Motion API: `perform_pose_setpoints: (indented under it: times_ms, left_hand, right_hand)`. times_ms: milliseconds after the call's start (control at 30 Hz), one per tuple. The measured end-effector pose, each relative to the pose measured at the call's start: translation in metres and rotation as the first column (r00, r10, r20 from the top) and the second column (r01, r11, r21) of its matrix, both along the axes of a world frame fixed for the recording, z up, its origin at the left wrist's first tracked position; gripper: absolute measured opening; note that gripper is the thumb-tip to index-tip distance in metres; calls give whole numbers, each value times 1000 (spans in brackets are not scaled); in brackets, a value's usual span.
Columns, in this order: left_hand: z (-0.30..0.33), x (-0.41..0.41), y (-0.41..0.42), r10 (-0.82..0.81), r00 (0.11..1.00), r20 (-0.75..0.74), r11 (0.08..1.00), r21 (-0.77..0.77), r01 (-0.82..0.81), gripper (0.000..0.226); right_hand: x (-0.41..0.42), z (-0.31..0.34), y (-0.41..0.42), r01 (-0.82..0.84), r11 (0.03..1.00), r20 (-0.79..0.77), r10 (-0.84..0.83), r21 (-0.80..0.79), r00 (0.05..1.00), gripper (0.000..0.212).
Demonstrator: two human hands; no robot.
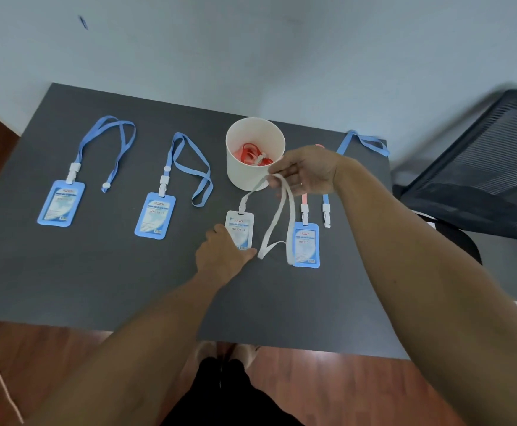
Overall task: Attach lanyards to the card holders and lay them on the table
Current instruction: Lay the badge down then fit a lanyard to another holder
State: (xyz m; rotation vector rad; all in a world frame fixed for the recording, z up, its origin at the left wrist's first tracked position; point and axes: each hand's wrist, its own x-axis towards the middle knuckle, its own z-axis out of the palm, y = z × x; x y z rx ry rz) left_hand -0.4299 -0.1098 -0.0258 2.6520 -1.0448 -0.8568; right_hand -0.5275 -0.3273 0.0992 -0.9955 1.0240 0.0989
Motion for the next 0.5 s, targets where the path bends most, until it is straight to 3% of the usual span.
perform_pose_setpoints:
  times_ms: [67, 133, 233, 300, 367, 467, 500]
  left_hand:
    - [-2, 0, -1, -1, 1000, -4, 1000, 11, 1, 90]
    - [-3, 1, -2, -8, 1000, 2, 1000, 15, 8, 90]
    - [-7, 2, -2, -7, 1000, -2, 1000, 9, 7, 90]
    - [-8, 2, -3, -10, 1000, -5, 1000, 2, 10, 92]
    - [-8, 2, -4, -11, 1000, -7, 1000, -2, 11, 92]
    - [-7, 3, -6, -5, 1000, -21, 1000, -5, 5, 93]
    - [-7, 2, -6, -2, 1000, -25, 1000, -8, 1, 92]
  right_hand:
    - [-6, -20, -11, 123, 977, -122, -146, -176, 982, 33]
    - [-9, -34, -18, 120, 945, -199, -186, -304, 962, 32]
    - [-5, -45, -20, 120, 900, -194, -218, -419, 956, 29]
    - [-3, -46, -20, 121, 828, -184, -260, -547, 948, 46]
    - [-5, -52, -19, 54, 754, -219, -258, -654, 941, 53]
    - [-13, -60, 1, -100, 781, -353, -160, -616, 922, 25]
    - [-15, -67, 10, -297, 777, -494, -21, -555, 869, 19]
